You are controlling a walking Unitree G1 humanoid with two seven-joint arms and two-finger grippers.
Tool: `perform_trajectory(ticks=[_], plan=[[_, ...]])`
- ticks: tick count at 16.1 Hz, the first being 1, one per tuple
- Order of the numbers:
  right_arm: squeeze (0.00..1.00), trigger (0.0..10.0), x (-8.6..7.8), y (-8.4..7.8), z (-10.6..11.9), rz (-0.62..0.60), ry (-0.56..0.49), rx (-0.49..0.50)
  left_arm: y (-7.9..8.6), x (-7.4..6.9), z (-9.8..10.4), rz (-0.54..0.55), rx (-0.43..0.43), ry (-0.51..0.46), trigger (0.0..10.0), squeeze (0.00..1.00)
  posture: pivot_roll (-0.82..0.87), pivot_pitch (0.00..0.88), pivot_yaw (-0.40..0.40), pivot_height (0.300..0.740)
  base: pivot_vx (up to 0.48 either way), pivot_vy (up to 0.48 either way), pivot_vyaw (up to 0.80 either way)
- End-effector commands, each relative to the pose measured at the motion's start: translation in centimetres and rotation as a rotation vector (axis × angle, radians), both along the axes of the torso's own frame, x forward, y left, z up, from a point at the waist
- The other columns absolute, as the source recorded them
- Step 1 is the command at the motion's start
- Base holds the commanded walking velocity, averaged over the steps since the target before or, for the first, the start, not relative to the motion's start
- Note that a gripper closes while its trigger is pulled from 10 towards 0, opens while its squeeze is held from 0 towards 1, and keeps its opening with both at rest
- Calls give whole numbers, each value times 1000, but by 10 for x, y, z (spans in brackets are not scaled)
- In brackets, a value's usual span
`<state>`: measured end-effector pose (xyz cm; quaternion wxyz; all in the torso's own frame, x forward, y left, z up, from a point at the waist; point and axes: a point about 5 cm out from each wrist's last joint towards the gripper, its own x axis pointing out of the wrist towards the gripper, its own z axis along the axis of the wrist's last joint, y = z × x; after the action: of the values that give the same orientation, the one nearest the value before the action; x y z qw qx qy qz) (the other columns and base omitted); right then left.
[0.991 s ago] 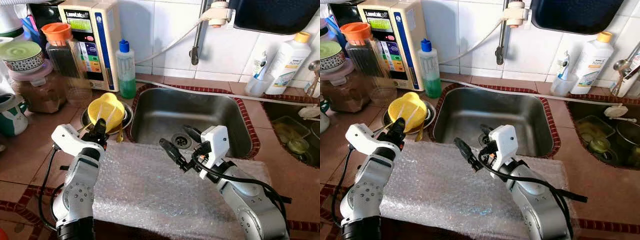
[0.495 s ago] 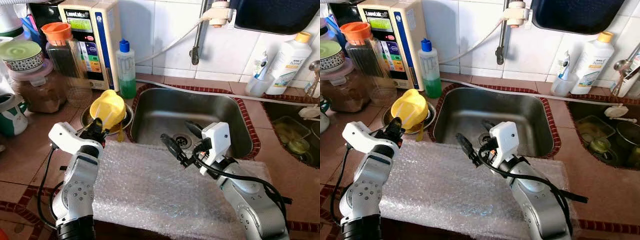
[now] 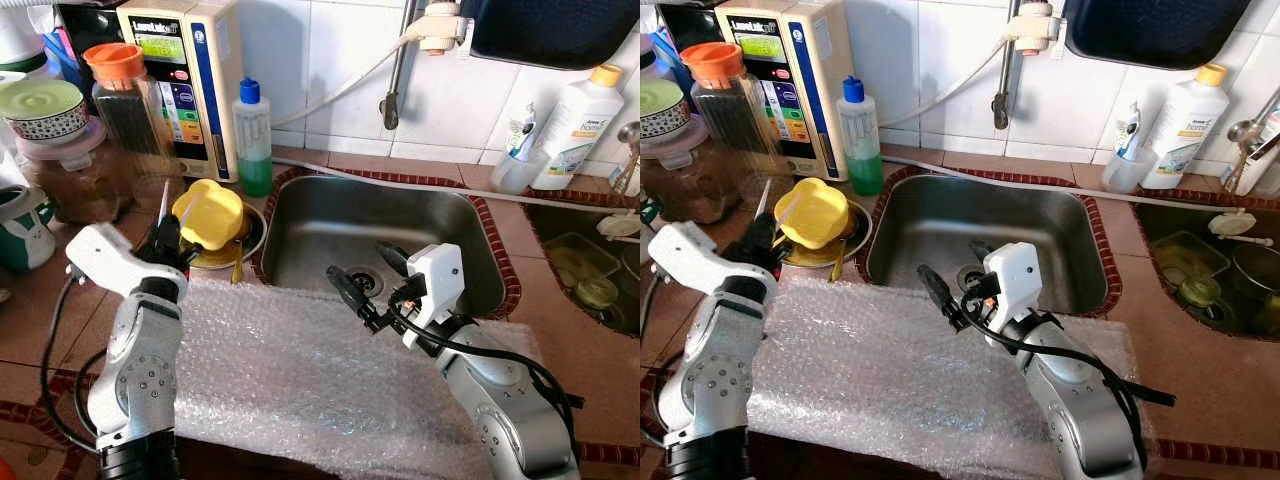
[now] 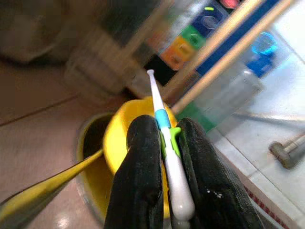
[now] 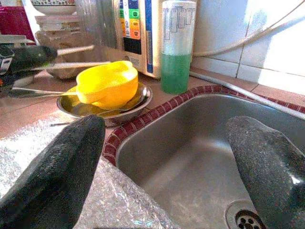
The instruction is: Kitchen organization
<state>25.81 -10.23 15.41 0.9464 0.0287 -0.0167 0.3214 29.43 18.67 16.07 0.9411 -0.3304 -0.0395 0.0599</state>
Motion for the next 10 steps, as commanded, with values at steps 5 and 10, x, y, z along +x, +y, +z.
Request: perform_trajectory(ticks=[5, 10], plan=[[0, 10000, 6, -4, 4, -33, -7, 21, -33, -2, 13, -241, 25, -91, 0, 0, 63, 11, -6, 740, 0, 0, 0], [0, 10000, 29, -9, 17, -149, 108, 326, -64, 1, 32, -501, -169, -179, 0, 0, 64, 11, -5, 740, 0, 0, 0]])
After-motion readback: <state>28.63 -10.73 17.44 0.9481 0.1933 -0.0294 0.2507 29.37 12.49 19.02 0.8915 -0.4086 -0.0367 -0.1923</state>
